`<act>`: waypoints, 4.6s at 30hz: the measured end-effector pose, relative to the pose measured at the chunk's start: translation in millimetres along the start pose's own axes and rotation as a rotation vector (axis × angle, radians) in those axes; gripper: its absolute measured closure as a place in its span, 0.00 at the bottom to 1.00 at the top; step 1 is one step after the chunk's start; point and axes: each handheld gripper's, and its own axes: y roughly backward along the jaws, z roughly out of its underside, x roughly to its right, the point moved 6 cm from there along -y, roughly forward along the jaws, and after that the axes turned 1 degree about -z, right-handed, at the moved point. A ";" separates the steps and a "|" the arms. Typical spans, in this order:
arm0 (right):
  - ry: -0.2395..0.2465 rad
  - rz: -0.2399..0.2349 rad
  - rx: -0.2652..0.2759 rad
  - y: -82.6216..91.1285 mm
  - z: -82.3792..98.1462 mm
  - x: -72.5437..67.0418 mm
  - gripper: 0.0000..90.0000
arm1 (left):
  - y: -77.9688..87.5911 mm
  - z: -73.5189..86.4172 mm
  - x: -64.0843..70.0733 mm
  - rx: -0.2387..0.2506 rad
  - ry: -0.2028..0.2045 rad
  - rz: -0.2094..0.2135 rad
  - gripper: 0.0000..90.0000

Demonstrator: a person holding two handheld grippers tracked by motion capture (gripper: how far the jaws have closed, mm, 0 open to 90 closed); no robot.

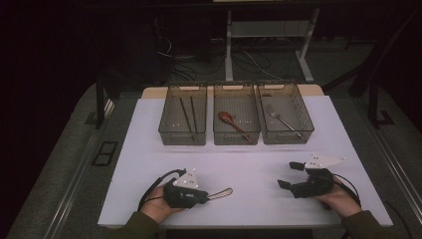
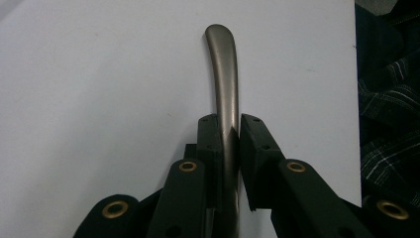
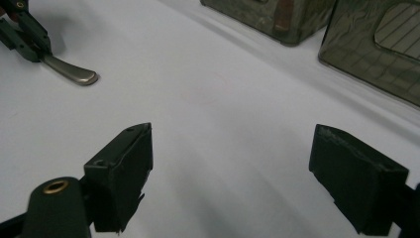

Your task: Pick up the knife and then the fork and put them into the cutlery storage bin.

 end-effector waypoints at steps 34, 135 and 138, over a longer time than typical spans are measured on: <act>0.257 -0.284 -0.192 -16.6 -48.1 -42.7 0.17 | -10.7 -68.5 -0.9 -0.013 -0.117 0.107 0.87; -0.257 0.184 -0.255 -23.7 -125.3 164.7 0.85 | 34.0 -1.2 -33.6 0.243 0.215 -0.239 0.00; -0.272 0.197 -0.284 -33.3 -123.1 167.8 0.85 | 34.0 -0.5 -32.4 0.242 0.204 -0.236 0.00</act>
